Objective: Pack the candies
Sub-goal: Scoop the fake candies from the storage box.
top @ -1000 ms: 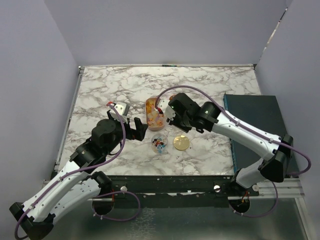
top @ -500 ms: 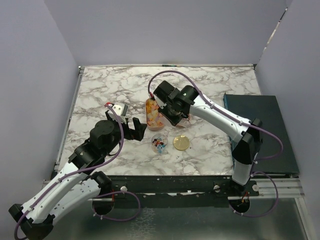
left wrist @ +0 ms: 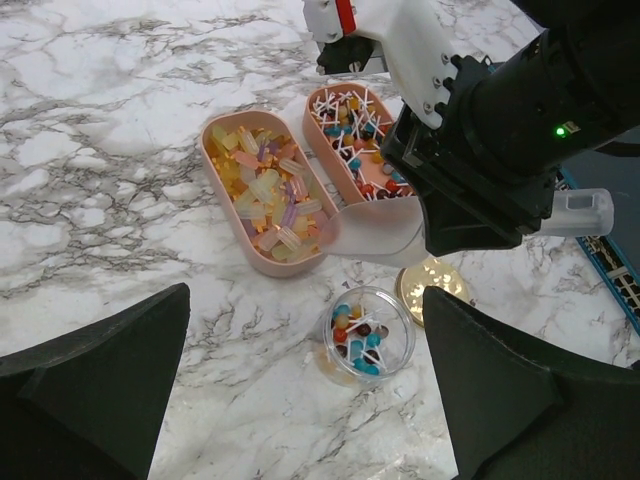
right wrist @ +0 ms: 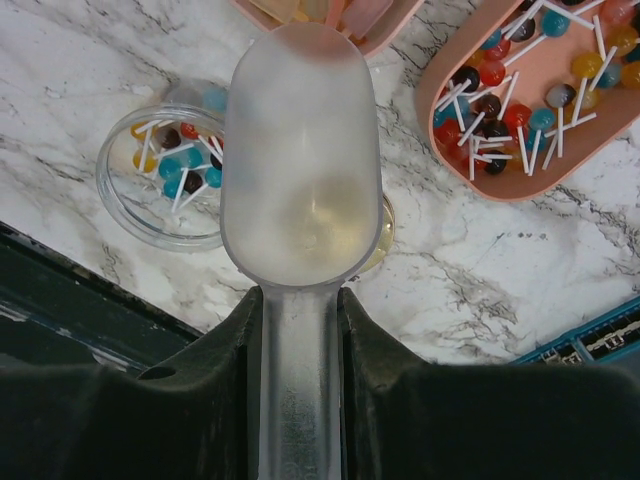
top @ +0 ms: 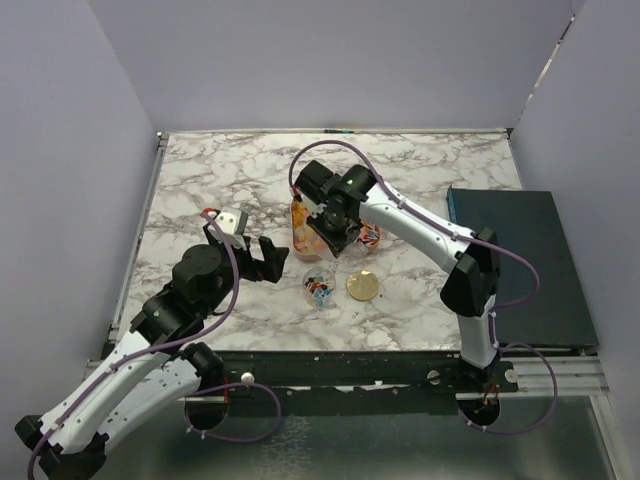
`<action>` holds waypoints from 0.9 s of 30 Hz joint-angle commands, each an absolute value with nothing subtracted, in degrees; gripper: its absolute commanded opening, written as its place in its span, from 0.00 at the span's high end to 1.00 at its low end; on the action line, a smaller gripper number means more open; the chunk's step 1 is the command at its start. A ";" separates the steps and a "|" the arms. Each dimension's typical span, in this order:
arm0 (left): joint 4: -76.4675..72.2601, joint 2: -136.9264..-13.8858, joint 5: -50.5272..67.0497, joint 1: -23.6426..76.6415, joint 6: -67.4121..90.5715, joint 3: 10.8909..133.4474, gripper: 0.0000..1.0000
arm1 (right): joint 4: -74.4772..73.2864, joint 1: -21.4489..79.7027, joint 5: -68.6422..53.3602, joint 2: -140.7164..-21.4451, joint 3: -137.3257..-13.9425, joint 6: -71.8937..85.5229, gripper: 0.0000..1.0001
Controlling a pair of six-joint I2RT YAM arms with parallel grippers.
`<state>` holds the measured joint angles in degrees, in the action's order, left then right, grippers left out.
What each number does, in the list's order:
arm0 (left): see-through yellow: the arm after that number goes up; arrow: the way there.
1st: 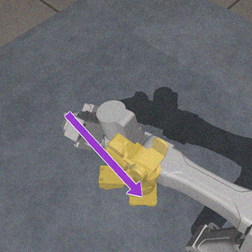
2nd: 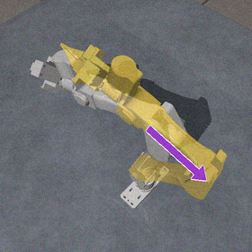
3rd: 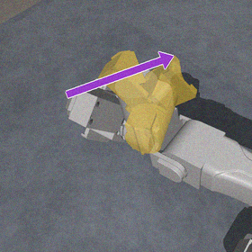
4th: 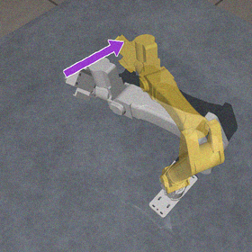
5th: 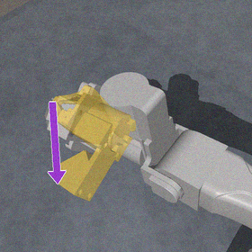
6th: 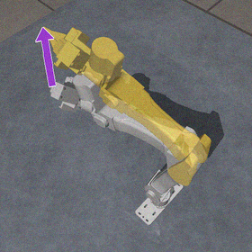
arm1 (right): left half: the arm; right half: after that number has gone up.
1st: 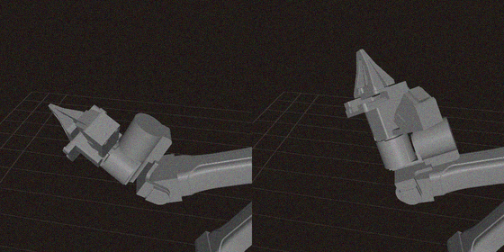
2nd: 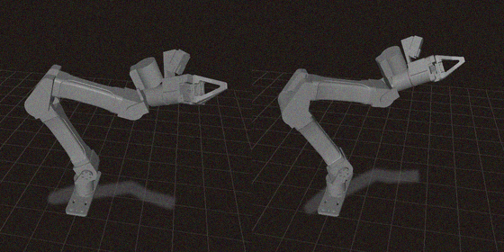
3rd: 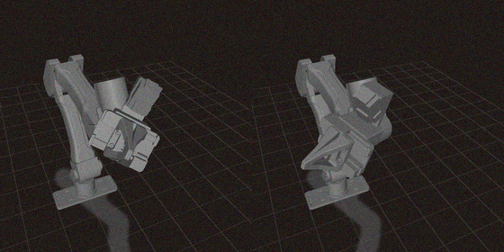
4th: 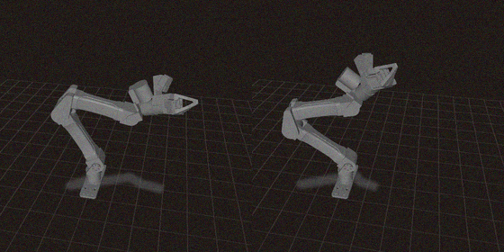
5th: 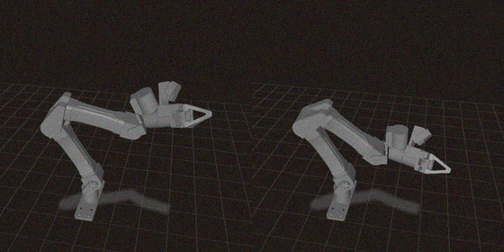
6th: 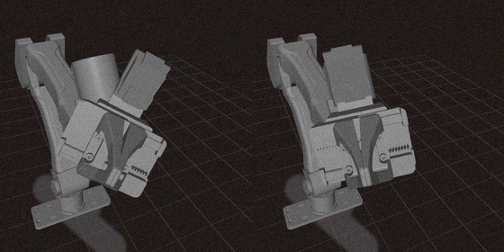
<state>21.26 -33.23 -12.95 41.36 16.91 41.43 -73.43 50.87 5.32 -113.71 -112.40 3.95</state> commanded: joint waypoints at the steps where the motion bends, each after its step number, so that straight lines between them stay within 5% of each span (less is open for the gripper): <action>1: 22.55 -31.80 -14.07 41.31 17.36 41.32 0.01 | -75.70 50.40 2.94 -116.23 -115.74 5.77 1.00; 27: 23.29 -29.78 -15.14 42.58 17.75 41.38 0.01 | -75.15 47.34 0.40 -126.78 -121.29 5.43 1.00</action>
<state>22.85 -30.28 -13.61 42.15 17.47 41.43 -73.95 47.90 1.78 -123.87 -119.17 5.56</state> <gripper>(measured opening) 0.991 0.289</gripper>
